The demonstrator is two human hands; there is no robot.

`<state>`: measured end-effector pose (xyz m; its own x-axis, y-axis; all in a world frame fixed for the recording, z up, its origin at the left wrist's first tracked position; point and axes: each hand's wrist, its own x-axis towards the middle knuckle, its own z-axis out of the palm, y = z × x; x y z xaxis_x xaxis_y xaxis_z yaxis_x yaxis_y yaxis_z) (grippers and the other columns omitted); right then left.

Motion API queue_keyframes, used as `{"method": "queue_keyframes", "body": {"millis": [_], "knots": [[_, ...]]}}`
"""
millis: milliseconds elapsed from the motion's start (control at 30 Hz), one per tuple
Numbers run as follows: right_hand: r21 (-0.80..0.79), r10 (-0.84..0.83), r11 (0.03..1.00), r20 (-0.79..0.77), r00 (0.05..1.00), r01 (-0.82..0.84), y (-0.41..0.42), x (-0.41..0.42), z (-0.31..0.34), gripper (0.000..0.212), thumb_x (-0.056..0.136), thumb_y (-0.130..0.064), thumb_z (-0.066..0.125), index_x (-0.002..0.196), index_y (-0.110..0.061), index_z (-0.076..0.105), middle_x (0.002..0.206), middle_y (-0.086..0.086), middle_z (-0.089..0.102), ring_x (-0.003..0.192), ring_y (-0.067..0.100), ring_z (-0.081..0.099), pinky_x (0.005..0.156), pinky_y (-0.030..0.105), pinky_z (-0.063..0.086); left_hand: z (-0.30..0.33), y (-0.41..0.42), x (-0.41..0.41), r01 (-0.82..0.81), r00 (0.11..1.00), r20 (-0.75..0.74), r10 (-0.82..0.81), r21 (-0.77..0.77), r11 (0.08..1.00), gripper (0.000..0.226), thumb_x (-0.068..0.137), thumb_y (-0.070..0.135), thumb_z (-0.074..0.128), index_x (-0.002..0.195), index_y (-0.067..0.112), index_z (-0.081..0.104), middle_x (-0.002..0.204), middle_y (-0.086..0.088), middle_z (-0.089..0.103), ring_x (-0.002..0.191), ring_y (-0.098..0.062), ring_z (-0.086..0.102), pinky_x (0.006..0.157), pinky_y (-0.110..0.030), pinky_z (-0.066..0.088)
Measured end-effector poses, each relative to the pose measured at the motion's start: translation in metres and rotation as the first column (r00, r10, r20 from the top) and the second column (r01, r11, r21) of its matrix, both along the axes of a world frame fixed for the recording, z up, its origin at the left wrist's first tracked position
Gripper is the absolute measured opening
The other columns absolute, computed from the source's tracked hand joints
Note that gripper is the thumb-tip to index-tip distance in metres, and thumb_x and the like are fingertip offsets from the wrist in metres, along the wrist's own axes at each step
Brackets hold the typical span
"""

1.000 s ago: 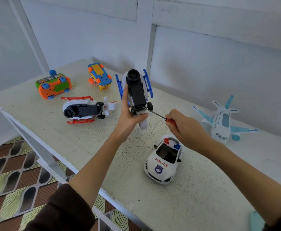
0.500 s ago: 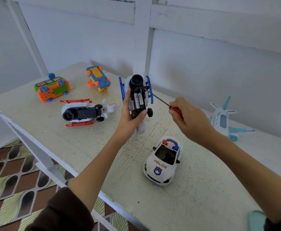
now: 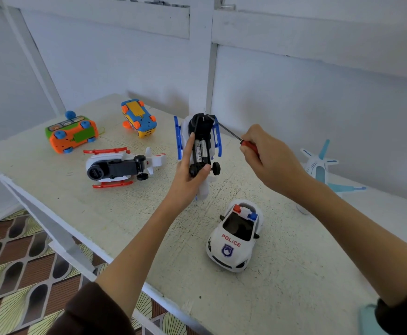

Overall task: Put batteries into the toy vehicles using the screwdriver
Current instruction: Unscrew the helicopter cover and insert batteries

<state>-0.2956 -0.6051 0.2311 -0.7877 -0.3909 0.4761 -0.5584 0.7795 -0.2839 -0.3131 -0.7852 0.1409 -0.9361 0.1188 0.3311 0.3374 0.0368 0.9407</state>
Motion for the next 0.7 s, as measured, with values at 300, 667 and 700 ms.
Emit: {"method": "queue_keyframes", "body": {"millis": [300, 667, 700], "knots": [[-0.078, -0.014, 0.997, -0.086, 0.996, 0.007, 0.007, 0.007, -0.012, 0.012, 0.093, -0.018, 0.045, 0.096, -0.008, 0.051, 0.067, -0.015, 0.041, 0.049, 0.003, 0.04, 0.048, 0.016, 0.031, 0.005, -0.001, 0.001, 0.021, 1.0, 0.021, -0.021, 0.021, 1.0, 0.067, 0.099, 0.005, 0.045, 0.136, 0.05, 0.011, 0.126, 0.034, 0.044, 0.116, 0.013, 0.05, 0.093, -0.011, 0.041], [-0.059, -0.104, 0.994, -0.128, 0.986, 0.097, 0.015, 0.012, -0.002, 0.007, 0.093, -0.013, 0.048, 0.092, -0.006, 0.052, 0.073, -0.002, 0.051, 0.056, 0.02, 0.049, 0.052, 0.038, 0.045, 0.034, 0.015, 0.0, 0.158, 0.982, -0.084, -0.169, -0.128, 0.979, 0.065, 0.097, 0.017, 0.05, 0.14, 0.05, 0.014, 0.11, 0.043, 0.052, 0.101, -0.01, 0.052, 0.092, -0.025, 0.043], [-0.073, -0.122, 0.991, -0.14, 0.983, 0.113, 0.018, 0.014, 0.0, 0.007, 0.093, -0.012, 0.048, 0.092, -0.006, 0.052, 0.074, 0.001, 0.054, 0.056, 0.021, 0.05, 0.052, 0.039, 0.047, 0.038, 0.019, -0.001, 0.175, 0.977, -0.094, -0.189, -0.141, 0.974, 0.065, 0.095, 0.021, 0.05, 0.139, 0.052, 0.013, 0.105, 0.043, 0.053, 0.1, -0.012, 0.048, 0.09, -0.026, 0.043]]}}
